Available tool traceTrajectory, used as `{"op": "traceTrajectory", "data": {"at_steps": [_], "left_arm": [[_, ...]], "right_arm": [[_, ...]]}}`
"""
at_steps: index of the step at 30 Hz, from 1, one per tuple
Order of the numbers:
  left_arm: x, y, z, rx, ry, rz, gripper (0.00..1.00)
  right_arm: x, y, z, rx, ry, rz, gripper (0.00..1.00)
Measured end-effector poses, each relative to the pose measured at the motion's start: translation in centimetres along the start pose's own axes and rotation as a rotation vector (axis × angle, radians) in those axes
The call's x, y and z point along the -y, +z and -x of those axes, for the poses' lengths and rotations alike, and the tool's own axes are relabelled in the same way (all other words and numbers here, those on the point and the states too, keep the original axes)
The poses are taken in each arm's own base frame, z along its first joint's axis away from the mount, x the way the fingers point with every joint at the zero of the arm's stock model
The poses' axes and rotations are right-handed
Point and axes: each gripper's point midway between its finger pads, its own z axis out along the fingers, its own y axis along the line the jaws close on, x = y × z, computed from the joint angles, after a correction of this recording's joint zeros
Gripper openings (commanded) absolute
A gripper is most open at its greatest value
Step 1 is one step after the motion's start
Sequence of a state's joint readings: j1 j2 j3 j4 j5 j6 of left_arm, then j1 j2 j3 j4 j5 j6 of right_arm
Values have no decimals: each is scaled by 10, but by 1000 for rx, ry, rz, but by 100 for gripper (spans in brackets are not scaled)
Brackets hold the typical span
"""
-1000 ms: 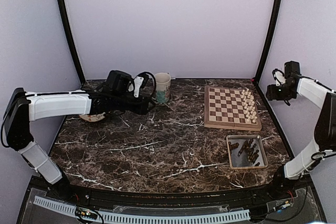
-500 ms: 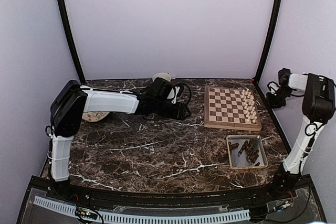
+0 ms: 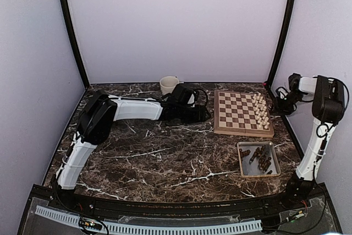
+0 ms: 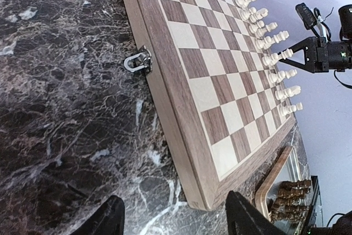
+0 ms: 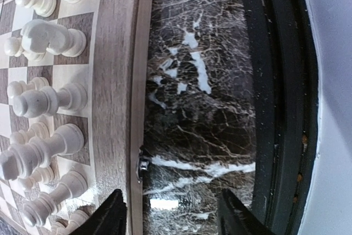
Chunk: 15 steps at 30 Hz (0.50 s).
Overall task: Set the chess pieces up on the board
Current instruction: Move the chessboard to the center of the board.
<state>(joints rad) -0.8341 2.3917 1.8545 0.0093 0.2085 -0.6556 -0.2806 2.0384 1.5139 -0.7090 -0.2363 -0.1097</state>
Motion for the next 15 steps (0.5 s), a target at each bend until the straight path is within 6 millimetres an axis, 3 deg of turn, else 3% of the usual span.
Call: {"op": "traceTrajectory", "data": {"at_steps": [9, 15], "left_arm": [[-5, 34, -11, -31, -80, -51, 71], [2, 40, -8, -35, -103, -85, 70]], "right_arm": [[-9, 12, 5, -8, 29, 82, 36], [-17, 15, 7, -4, 36, 137, 31]]}}
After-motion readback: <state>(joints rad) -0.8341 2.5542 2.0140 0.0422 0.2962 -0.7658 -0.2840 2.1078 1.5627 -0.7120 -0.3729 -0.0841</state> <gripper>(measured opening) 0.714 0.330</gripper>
